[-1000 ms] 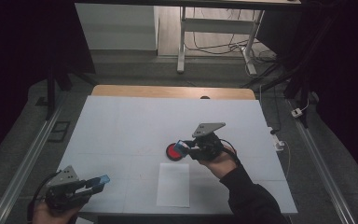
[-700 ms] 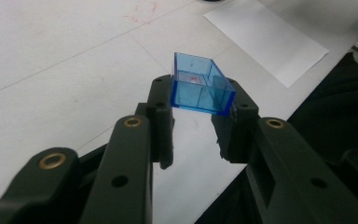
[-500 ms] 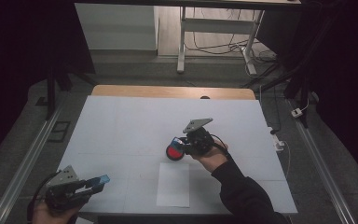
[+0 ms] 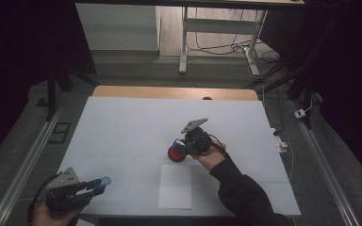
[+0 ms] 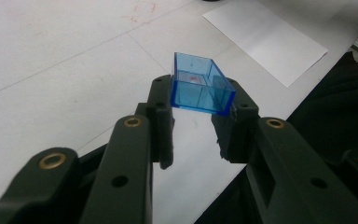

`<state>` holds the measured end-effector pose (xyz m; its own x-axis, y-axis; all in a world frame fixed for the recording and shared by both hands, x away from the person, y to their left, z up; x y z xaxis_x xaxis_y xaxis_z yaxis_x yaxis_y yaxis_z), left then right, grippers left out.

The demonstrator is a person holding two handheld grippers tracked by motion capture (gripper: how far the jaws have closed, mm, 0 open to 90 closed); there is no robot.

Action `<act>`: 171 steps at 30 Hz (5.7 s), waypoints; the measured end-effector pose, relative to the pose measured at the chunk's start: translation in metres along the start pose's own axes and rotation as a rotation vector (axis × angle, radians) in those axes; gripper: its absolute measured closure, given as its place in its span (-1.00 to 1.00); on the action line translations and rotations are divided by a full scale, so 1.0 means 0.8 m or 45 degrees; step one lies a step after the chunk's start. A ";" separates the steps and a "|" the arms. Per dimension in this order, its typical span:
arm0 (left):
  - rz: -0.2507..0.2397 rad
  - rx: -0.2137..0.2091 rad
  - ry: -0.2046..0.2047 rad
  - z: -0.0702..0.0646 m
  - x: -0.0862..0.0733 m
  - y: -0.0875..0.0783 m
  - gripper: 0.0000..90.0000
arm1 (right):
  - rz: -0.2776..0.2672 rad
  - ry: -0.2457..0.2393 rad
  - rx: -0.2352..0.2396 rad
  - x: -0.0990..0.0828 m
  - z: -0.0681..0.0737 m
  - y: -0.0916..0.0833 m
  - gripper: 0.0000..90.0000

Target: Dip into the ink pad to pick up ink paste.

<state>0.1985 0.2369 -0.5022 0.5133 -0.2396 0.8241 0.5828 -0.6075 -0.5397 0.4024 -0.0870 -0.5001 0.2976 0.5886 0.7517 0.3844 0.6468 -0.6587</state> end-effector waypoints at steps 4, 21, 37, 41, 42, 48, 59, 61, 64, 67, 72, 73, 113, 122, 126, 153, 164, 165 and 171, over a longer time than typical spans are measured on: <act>0.000 0.000 0.001 0.000 0.000 0.000 0.53 | 0.011 0.001 0.002 -0.003 -0.002 0.005 0.56; 0.004 0.000 0.003 0.000 0.000 0.000 0.53 | 0.046 0.023 0.003 -0.004 -0.006 0.018 0.56; 0.011 0.001 0.001 0.000 0.000 0.002 0.53 | 0.070 0.031 -0.002 0.000 -0.006 0.024 0.57; 0.012 -0.002 0.001 0.000 0.000 0.002 0.53 | 0.072 -0.010 -0.033 0.001 0.000 0.025 0.57; 0.012 -0.001 0.003 0.000 0.000 0.002 0.53 | 0.075 -0.011 -0.037 0.000 0.001 0.025 0.57; 0.015 -0.001 0.006 0.000 0.000 0.002 0.53 | 0.042 0.038 -0.005 -0.002 -0.006 0.025 0.56; 0.018 0.000 0.004 0.000 0.001 0.002 0.53 | 0.002 0.084 0.024 -0.006 -0.010 0.024 0.56; 0.017 -0.003 0.004 0.000 0.001 0.003 0.53 | 0.010 0.047 0.002 -0.005 -0.007 0.024 0.56; 0.016 -0.004 0.007 0.000 0.000 0.002 0.53 | 0.018 0.010 -0.026 -0.004 -0.003 0.024 0.56; 0.015 -0.006 0.004 0.000 0.000 0.002 0.53 | 0.019 0.010 -0.036 -0.003 -0.002 0.023 0.56; 0.015 -0.007 0.006 0.000 0.000 0.002 0.53 | -0.025 0.040 -0.021 0.004 -0.001 0.016 0.56; 0.016 -0.006 0.006 0.000 0.000 0.002 0.53 | -0.034 0.038 -0.016 0.006 0.000 0.013 0.56; 0.021 -0.005 0.010 -0.001 0.001 0.003 0.53 | 0.042 -0.031 -0.022 -0.003 0.017 0.025 0.56; 0.023 -0.007 0.015 -0.001 0.001 0.003 0.53 | 0.006 0.059 0.031 -0.006 0.008 0.025 0.56; 0.022 -0.008 0.011 -0.001 0.000 0.003 0.53 | -0.022 0.118 0.071 -0.010 0.001 0.025 0.56; 0.019 -0.012 0.009 0.000 0.000 0.003 0.53 | -0.016 0.026 0.014 -0.008 0.011 0.025 0.55; 0.016 -0.012 0.008 0.000 0.000 0.002 0.53 | -0.003 0.006 0.004 -0.006 0.012 0.024 0.55; 0.016 -0.012 0.008 0.000 0.000 0.002 0.53 | -0.004 0.006 0.003 -0.005 0.012 0.024 0.55; 0.015 -0.012 0.008 0.000 0.000 0.002 0.53 | -0.034 0.009 -0.001 -0.001 0.011 0.020 0.55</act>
<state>0.1993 0.2357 -0.5030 0.5161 -0.2514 0.8188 0.5709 -0.6118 -0.5476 0.4003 -0.0729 -0.5116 0.2933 0.5677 0.7692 0.3927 0.6620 -0.6384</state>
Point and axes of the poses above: each handheld gripper's, and its own axes: y roughly forward along the jaws, x roughly out of its top, z roughly to its left, the point moved 4 cm from there along y, roughly forward along the jaws, and after that the axes turned 8 degrees about -z, right-handed, at the moved point
